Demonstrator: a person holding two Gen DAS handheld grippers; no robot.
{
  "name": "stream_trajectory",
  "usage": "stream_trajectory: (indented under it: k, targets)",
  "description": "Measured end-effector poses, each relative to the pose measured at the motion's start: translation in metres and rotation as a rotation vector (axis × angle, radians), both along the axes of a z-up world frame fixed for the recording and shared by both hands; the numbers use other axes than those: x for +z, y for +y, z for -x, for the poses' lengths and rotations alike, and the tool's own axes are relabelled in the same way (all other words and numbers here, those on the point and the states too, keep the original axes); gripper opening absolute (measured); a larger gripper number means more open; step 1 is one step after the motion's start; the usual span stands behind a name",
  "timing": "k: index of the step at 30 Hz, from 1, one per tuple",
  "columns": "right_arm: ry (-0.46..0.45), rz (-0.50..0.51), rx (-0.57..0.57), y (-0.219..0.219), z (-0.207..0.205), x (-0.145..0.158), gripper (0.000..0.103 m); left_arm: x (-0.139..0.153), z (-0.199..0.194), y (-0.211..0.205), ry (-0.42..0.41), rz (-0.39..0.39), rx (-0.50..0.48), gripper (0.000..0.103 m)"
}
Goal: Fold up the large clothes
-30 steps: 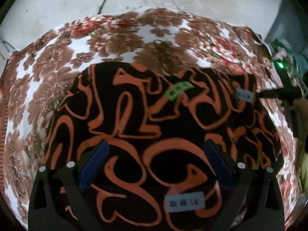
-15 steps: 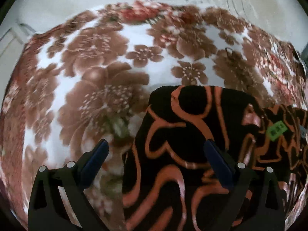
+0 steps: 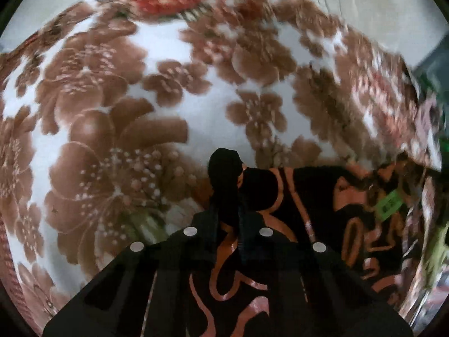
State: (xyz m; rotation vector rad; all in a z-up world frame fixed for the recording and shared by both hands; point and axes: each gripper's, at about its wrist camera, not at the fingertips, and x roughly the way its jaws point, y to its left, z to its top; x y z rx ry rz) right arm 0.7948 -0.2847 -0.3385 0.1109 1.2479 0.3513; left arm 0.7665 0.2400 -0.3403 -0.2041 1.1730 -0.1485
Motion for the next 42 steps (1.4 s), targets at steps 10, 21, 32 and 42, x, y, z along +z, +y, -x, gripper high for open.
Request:
stream_trajectory:
  k: [10, 21, 32, 42]
  targets:
    - [-0.017, 0.019, -0.039, -0.034, -0.001, 0.030, 0.007, 0.023, 0.007, 0.021, -0.036, -0.092, 0.071, 0.010]
    - [-0.003, 0.079, -0.042, -0.034, -0.017, -0.040, 0.045, -0.026, -0.004, 0.011, -0.008, -0.187, 0.052, 0.074]
    - [-0.387, 0.196, -0.145, 0.018, 0.103, 0.082, 0.099, 0.079, 0.132, -0.083, -0.317, -0.307, 0.184, 0.098]
    - [-0.322, 0.209, -0.094, 0.125, 0.191, 0.033, 0.098, 0.019, 0.176, -0.203, -0.270, -0.203, 0.121, 0.098]
